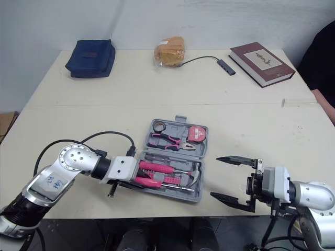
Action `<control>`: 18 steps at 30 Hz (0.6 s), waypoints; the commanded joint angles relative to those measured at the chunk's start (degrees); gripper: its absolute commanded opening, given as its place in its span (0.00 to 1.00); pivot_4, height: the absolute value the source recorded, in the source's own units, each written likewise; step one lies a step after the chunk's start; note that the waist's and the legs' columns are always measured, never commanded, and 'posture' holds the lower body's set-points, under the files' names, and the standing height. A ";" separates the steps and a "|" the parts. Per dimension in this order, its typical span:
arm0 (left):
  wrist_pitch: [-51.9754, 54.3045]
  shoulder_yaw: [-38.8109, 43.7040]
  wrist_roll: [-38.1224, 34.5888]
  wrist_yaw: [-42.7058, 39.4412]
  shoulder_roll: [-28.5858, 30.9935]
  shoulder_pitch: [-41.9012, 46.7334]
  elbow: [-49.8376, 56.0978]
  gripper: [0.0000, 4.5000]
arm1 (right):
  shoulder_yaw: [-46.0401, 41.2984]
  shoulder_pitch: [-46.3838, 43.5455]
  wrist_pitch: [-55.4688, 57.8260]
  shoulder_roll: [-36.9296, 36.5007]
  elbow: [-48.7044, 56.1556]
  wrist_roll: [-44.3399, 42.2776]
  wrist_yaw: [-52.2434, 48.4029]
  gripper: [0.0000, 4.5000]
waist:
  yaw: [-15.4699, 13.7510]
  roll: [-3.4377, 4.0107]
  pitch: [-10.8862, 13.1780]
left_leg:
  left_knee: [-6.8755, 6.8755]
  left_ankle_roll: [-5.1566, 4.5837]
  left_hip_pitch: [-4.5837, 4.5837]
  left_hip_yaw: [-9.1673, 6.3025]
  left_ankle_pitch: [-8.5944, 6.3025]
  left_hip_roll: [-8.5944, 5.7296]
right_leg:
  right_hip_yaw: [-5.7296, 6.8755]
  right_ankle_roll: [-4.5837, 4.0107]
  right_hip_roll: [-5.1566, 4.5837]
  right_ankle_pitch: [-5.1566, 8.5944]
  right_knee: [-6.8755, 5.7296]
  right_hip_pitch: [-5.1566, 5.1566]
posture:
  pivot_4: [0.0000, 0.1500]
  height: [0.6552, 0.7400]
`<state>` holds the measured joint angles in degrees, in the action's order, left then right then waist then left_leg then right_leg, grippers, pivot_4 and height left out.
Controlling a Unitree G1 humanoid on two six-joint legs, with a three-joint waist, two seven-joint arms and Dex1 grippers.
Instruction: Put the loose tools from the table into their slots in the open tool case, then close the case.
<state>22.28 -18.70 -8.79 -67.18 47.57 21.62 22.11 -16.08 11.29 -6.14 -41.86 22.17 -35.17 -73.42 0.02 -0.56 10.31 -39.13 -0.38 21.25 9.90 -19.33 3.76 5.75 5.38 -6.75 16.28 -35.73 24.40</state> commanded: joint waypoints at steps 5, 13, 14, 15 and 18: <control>1.14 -0.20 -0.96 0.65 -0.96 -1.60 3.38 0.12 | -1.28 1.09 -1.76 -0.07 1.19 0.09 0.20 1.00 | 0.04 0.00 0.00 | -0.01 0.00 -0.01 0.00 0.00 0.01 | -0.01 0.00 0.01 0.00 -0.02 0.00 | 1.00 1.00; -1.53 0.43 -1.13 0.21 -1.11 -2.35 2.97 0.97 | -1.15 1.06 -2.41 -0.12 0.48 0.44 0.23 1.00 | -0.01 0.00 0.00 | -0.07 0.00 -0.02 0.00 0.01 0.01 | -0.03 -0.01 0.01 0.00 -0.07 -0.01 | 1.00 1.00; -3.67 1.47 -1.75 0.91 -2.53 -1.76 2.28 0.99 | -1.11 0.99 -2.62 -0.08 0.19 0.57 0.14 1.00 | -0.01 0.00 0.00 | -0.07 0.00 -0.02 -0.01 0.01 0.01 | -0.03 -0.01 0.01 0.00 -0.07 -0.01 | 1.00 1.00; -3.37 2.89 -4.32 0.75 -3.80 -1.11 2.22 0.99 | -1.05 0.82 -2.86 0.04 -0.17 0.75 0.18 1.00 | -0.07 0.00 0.00 | -0.07 0.00 -0.02 -0.01 0.01 0.00 | -0.03 -0.01 0.01 0.00 -0.07 -0.01 | 1.00 1.00; -5.01 5.42 -8.48 -1.19 -5.57 -0.60 1.58 0.99 | -0.88 0.48 -3.35 0.23 -0.97 1.12 0.14 1.00 | -0.13 -0.02 0.00 | -0.10 -0.01 0.00 -0.02 0.02 0.00 | -0.03 -0.01 0.00 0.00 -0.08 -0.02 | 1.00 1.00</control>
<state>19.07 -15.54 -14.78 -67.14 41.72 20.54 23.60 -16.08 11.88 -8.46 -41.81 21.57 -33.84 -73.16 -0.11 -0.58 10.31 -39.23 -0.38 21.24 9.88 -19.31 3.76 5.72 5.37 -6.74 16.28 -35.83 24.38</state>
